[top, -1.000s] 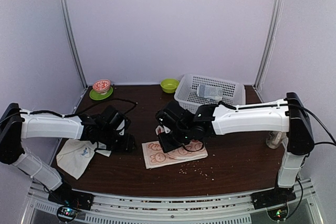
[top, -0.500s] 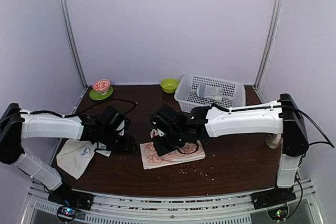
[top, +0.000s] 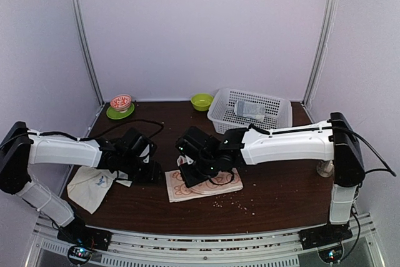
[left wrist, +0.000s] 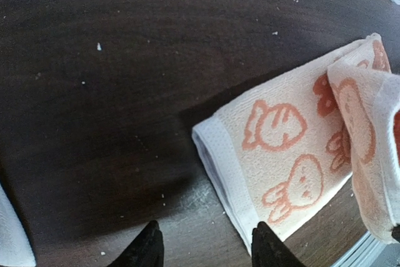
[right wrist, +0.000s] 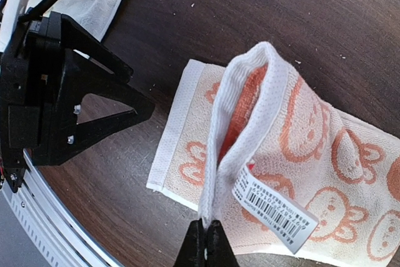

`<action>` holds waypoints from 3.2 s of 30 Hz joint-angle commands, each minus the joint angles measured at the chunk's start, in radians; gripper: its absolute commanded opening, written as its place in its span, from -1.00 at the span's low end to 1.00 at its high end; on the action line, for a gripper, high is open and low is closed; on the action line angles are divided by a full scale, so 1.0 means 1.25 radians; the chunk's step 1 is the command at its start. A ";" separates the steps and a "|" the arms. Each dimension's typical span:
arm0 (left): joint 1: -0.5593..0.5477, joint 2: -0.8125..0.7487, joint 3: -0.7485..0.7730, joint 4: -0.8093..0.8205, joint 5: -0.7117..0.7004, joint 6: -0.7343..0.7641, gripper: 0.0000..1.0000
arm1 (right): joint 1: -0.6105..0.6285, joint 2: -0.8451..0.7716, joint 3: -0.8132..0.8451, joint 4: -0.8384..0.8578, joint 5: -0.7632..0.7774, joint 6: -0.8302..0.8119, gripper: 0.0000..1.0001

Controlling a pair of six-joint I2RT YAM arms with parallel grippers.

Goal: Roll the towels
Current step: Fold the towel at the center of the board.

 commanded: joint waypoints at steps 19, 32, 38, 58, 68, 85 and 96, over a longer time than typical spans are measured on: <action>0.000 0.126 0.035 0.112 0.078 -0.008 -0.82 | 0.005 0.011 0.038 -0.009 -0.007 0.013 -1.00; -0.001 0.130 0.013 0.127 0.087 -0.016 -1.00 | 0.011 0.029 0.058 -0.002 -0.022 0.018 -1.00; -0.003 0.128 0.013 0.127 0.087 -0.016 -1.00 | 0.012 0.052 0.067 -0.003 -0.025 0.019 -1.00; -0.004 0.113 0.001 0.105 0.079 -0.011 -1.00 | 0.011 0.119 0.094 0.025 -0.062 0.036 -1.00; -0.005 0.115 0.000 0.106 0.081 -0.010 -1.00 | 0.011 0.150 0.117 0.028 -0.097 0.032 -1.00; -0.005 0.065 -0.008 0.049 0.050 -0.011 -0.91 | -0.028 0.051 0.030 0.135 -0.206 0.056 0.13; -0.007 -0.130 0.044 -0.080 0.041 -0.005 -0.09 | -0.163 -0.248 -0.331 0.202 -0.066 0.035 0.10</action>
